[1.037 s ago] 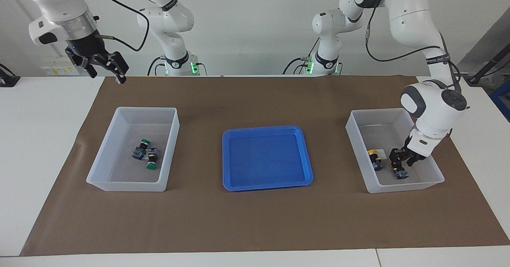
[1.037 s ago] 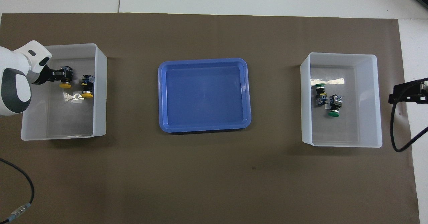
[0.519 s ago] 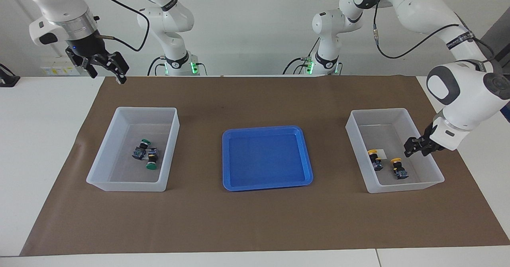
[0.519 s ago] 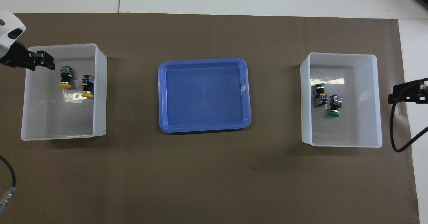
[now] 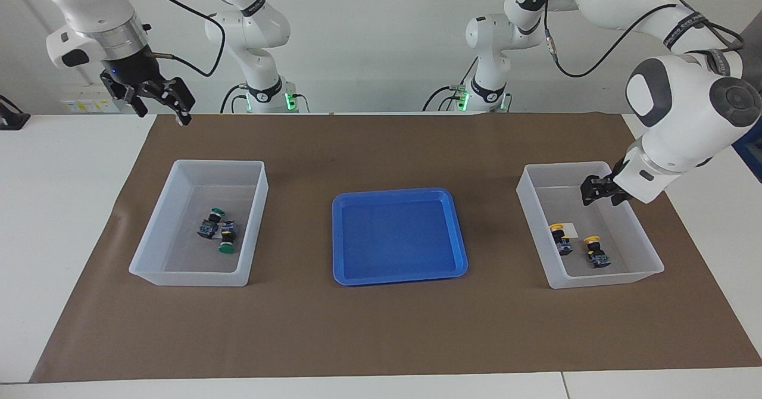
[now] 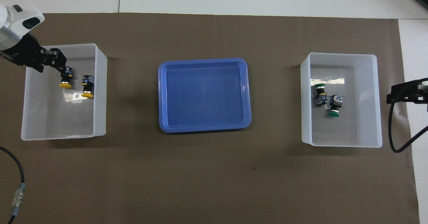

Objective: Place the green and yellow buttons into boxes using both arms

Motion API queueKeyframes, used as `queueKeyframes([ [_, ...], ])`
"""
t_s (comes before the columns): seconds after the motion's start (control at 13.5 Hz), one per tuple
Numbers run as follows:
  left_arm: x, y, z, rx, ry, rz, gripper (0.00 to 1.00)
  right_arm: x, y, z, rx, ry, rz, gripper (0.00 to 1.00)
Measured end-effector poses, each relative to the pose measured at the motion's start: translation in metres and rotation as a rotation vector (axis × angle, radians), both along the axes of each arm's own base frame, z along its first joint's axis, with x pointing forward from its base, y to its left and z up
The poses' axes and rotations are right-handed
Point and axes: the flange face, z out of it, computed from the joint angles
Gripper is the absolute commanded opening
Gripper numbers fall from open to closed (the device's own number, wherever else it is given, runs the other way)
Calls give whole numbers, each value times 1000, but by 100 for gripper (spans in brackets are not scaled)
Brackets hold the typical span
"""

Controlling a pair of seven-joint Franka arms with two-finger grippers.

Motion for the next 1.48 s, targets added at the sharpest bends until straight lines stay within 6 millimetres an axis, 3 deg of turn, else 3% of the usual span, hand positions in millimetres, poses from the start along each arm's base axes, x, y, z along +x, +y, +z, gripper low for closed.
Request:
queueKeyframes([
  [0.15,-11,-19,26,0,-24,-11,68,0,1,2,0,-4,28,100],
  [0.37,-43,-23,57,2,-34,-16,69,-1,1,3,0,-4,43,100],
  [0.59,-80,-22,62,3,-53,-20,72,-1,3,4,0,-5,48,100],
  [0.81,-108,-22,51,3,-80,-26,85,-1,1,3,1,-3,44,100],
  [0.89,-113,-22,48,4,-84,-28,100,-1,0,3,1,-3,43,100],
  [1.11,-119,-24,59,2,-119,-33,100,-1,0,3,1,-3,42,100],
  [1.48,-124,-34,101,-2,-183,-49,100,-1,-1,3,1,-2,42,100],
])
